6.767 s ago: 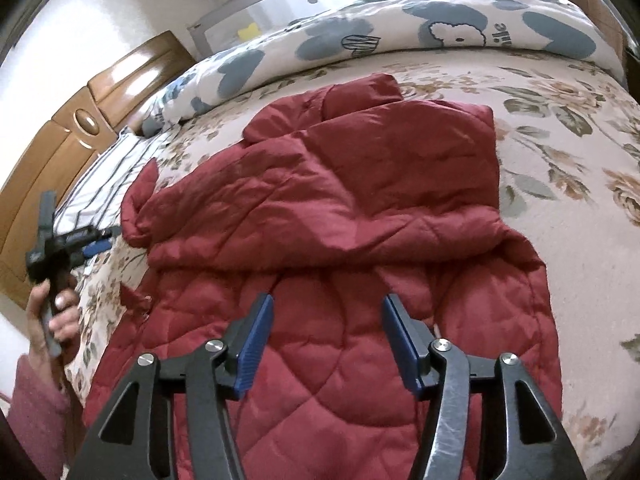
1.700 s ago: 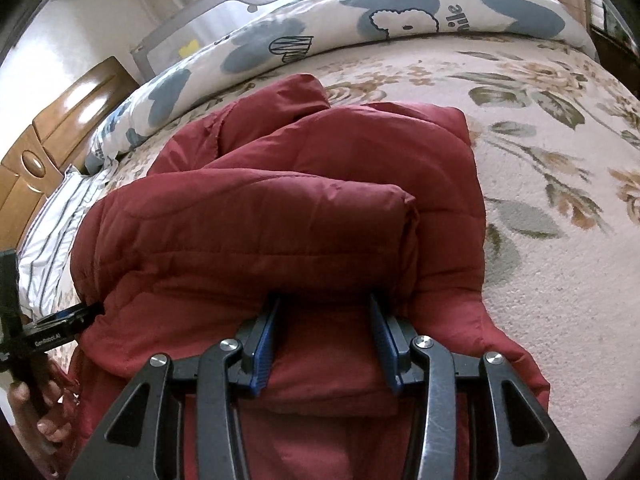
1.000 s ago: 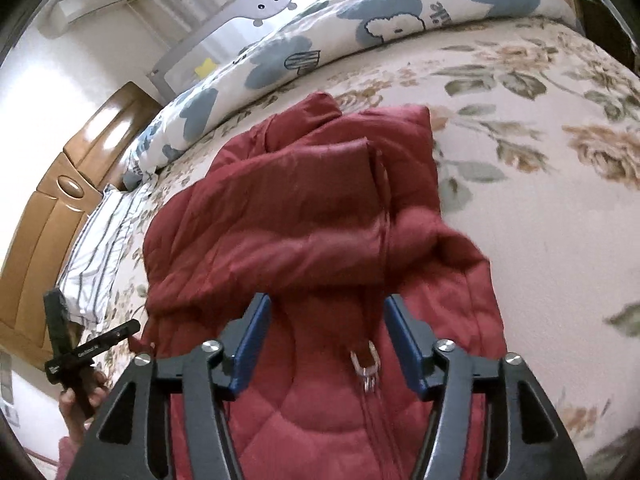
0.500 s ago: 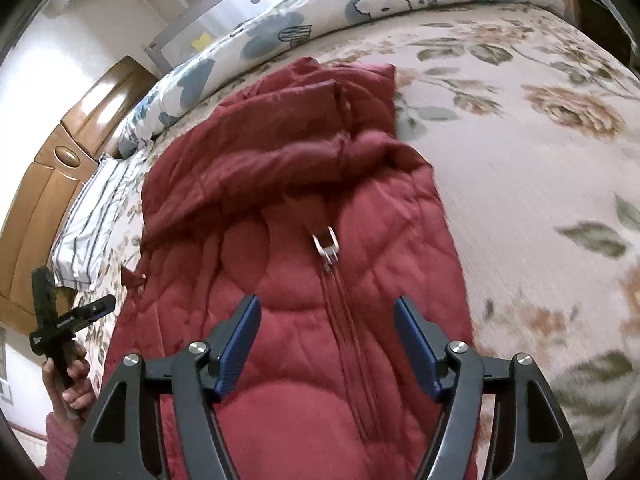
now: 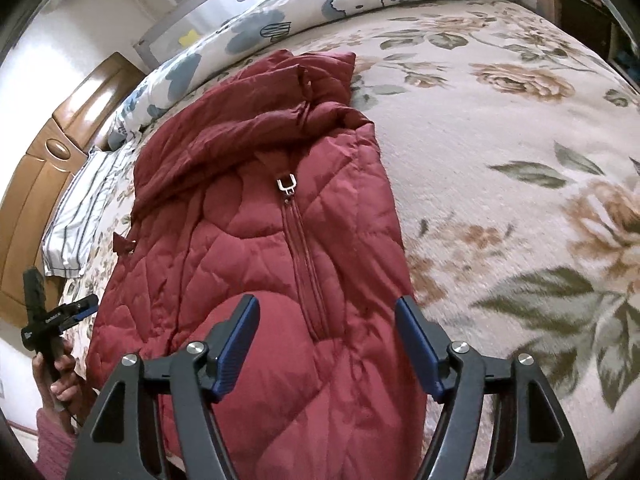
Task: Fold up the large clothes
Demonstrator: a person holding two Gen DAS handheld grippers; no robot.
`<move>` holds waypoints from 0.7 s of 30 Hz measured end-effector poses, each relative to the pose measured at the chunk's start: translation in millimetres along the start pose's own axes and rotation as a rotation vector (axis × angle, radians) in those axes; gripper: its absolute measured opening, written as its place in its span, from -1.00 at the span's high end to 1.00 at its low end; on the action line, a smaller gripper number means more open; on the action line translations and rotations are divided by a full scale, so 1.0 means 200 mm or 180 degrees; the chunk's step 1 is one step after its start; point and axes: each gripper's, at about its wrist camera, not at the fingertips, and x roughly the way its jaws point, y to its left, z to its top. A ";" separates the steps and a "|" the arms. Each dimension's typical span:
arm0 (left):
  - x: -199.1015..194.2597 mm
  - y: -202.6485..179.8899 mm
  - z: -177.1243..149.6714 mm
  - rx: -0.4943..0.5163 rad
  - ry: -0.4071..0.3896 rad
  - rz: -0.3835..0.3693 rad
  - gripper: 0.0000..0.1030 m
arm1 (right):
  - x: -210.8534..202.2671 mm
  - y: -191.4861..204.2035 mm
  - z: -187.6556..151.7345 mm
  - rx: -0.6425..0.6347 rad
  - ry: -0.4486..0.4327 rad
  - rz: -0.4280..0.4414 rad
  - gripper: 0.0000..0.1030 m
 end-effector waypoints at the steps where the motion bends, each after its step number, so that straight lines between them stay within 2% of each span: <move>1: 0.00 0.00 -0.01 0.0005 0.0009 0.0003 -0.59 | -0.01 0.00 -0.01 0.0004 -0.0001 -0.0006 -0.40; 21: -0.07 0.10 -0.27 -0.0068 0.0127 0.0023 -0.59 | -0.09 -0.14 -0.26 0.0174 0.0176 -0.0056 -0.42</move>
